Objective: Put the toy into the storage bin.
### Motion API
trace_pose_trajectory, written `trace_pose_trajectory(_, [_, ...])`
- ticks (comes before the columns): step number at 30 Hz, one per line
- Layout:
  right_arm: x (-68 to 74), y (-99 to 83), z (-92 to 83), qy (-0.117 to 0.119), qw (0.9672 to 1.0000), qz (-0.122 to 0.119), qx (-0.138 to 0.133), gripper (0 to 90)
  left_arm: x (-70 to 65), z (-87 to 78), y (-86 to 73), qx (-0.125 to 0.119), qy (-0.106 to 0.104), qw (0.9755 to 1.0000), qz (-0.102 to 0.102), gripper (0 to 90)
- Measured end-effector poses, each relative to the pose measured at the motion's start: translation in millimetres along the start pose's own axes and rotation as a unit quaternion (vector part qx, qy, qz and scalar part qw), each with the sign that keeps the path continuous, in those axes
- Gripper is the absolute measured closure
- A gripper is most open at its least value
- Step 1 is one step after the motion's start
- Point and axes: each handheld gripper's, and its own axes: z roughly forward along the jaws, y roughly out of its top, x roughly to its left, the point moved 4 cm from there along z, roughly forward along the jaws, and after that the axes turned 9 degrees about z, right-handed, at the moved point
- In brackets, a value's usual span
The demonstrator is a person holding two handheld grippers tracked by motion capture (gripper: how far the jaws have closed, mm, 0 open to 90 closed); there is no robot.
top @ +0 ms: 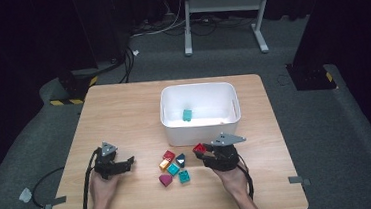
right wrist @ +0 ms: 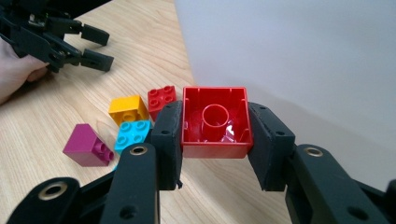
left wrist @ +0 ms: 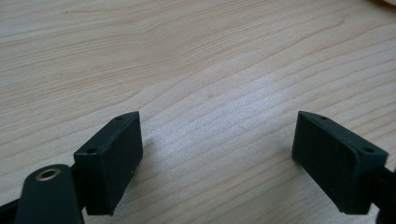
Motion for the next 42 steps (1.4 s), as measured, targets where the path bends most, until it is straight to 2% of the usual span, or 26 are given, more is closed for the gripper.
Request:
trace_pose_trajectory(5, [2.8, 6.5, -4.2, 0.004, 1.0, -0.003, 0.001, 59.1, -0.1, -0.1, 0.0, 0.0, -0.001, 1.0, 0.001, 16.6])
trace_pose_trajectory(7, [1.2, 9.0, -4.6, 0.008, 1.0, 0.004, 0.003, 59.1, -0.1, -0.2, -0.1, -0.001, -0.001, 1.0, 0.0, 16.7])
trace_pose_trajectory(12, [1.4, 16.6, -9.7, 0.005, 1.0, 0.0, 0.005, 59.1, 0.0, -0.2, -0.1, -0.001, -0.001, 1.0, 0.0, 16.8])
trace_pose_trajectory(20, [2.7, 31.8, -22.0, 0.007, 0.9999, -0.008, -0.01, 59.1, 0.4, -0.3, -0.2, -0.001, 0.0, 1.0, 0.0, 17.0])
trace_pose_trajectory(27, [-0.8, 40.4, -32.1, 0.01, 0.9998, -0.003, -0.019, 59.1, 0.5, -0.3, -0.2, -0.001, 0.0, 1.0, 0.0, 17.4])
trace_pose_trajectory(32, [-0.4, 54.0, -41.1, 0.009, 0.9996, -0.009, -0.026, 59.1, 0.7, -0.5, -0.3, -0.002, 0.002, 1.0, -0.002, 18.4])
trace_pose_trajectory(36, [-4.2, 68.8, -48.6, 0.013, 0.9992, 0.002, -0.039, 59.1, 0.6, -0.5, -0.3, -0.002, 0.001, 1.0, -0.001, 18.2])
trace_pose_trajectory(42, [-13.5, 86.4, -51.1, 0.006, 0.9991, 0.01, -0.04, 59.1, 0.7, -0.6, -0.3, -0.001, 0.001, 1.0, -0.001, 18.1])
